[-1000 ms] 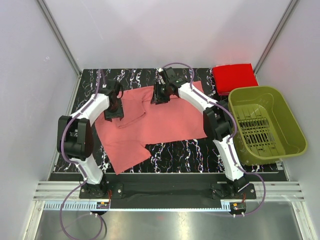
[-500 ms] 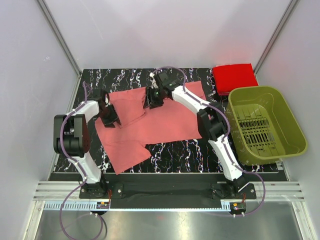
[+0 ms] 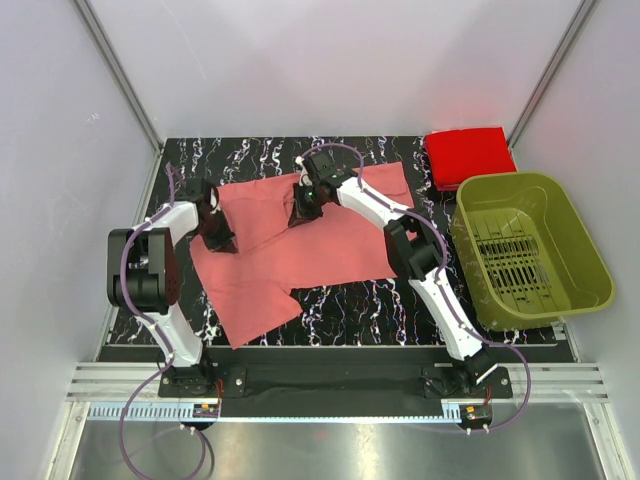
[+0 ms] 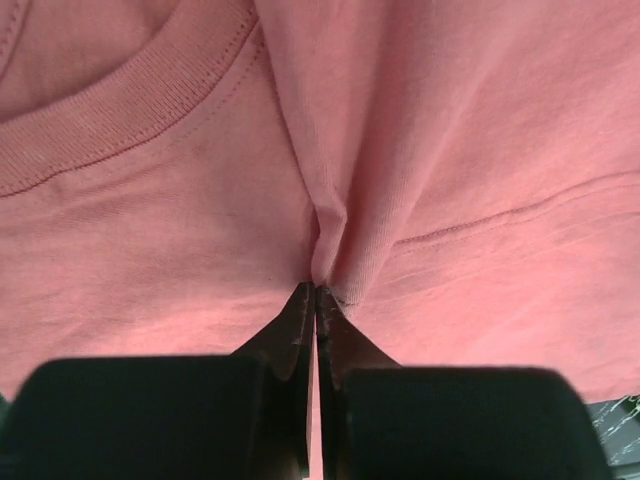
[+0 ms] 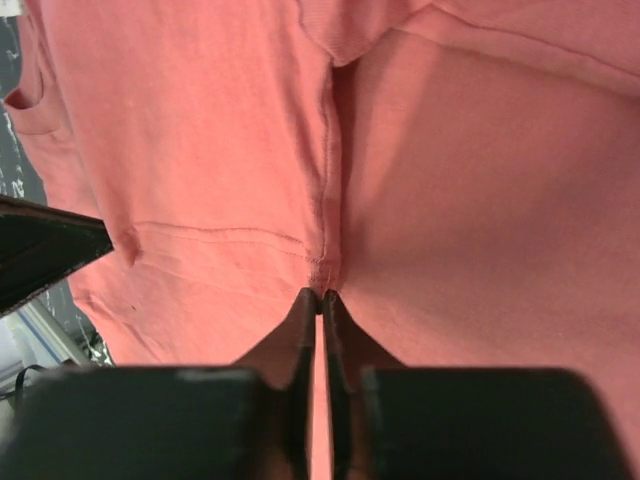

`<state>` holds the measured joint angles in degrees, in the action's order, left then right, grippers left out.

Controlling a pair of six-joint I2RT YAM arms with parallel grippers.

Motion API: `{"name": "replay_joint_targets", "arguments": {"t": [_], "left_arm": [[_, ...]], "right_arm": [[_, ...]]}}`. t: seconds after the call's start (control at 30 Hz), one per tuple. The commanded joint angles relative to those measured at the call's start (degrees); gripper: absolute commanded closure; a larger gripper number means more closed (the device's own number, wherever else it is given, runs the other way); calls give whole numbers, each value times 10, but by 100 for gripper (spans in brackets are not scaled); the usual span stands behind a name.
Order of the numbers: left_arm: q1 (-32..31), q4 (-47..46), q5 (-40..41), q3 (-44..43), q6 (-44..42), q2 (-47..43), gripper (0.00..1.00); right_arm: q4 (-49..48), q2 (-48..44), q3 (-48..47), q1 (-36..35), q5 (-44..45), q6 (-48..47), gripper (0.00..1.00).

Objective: Fold and stack the t-shirts
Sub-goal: Fold the tshirt

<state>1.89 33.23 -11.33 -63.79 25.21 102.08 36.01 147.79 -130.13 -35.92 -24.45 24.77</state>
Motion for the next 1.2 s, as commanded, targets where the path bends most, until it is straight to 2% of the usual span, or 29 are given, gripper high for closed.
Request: {"name": "replay_joint_targets", "arguments": {"t": [0.0, 0.3, 0.43, 0.67, 0.73, 0.77, 0.8, 0.87, 0.9, 0.93, 1.0, 1.07, 1.17], "left_arm": [[2, 11, 17, -48, -8, -14, 100], [2, 65, 75, -71, -10, -54, 100], [2, 77, 78, -78, -6, -59, 100], [2, 63, 63, -22, -6, -64, 99], [2, 60, 64, -14, -7, -59, 76], [1, 60, 71, -11, -8, -63, 70], [2, 61, 75, -9, -8, -69, 67], [1, 65, 94, -9, -10, -96, 65], [2, 71, 104, -11, -9, -107, 53], [1, 72, 111, -10, -3, -118, 48], [2, 66, 129, 12, 15, -158, 46], [4, 50, 133, 44, 54, -204, 40], [7, 11, 89, 103, 117, -262, 39]], "right_arm": [[-22, -9, -20, -6, -27, 22, 100], [-45, -61, 10, -6, -43, 63, 100], [-51, -71, 26, -6, -33, 75, 100], [-71, -88, 99, -6, -14, 77, 100], [-73, -91, 100, -6, -17, 71, 99], [-67, -92, 93, -6, -19, 63, 91], [-53, -94, 88, -6, -17, 59, 75], [-30, -103, 75, -6, 1, 45, 64], [-17, -121, 77, -6, 21, 41, 60], [-13, -132, 80, -6, 32, 40, 58], [-8, -169, 101, -6, 57, 40, 56], [-12, -194, 134, -6, 66, 41, 53], [-22, -240, 185, -6, 88, 42, 54]]}}
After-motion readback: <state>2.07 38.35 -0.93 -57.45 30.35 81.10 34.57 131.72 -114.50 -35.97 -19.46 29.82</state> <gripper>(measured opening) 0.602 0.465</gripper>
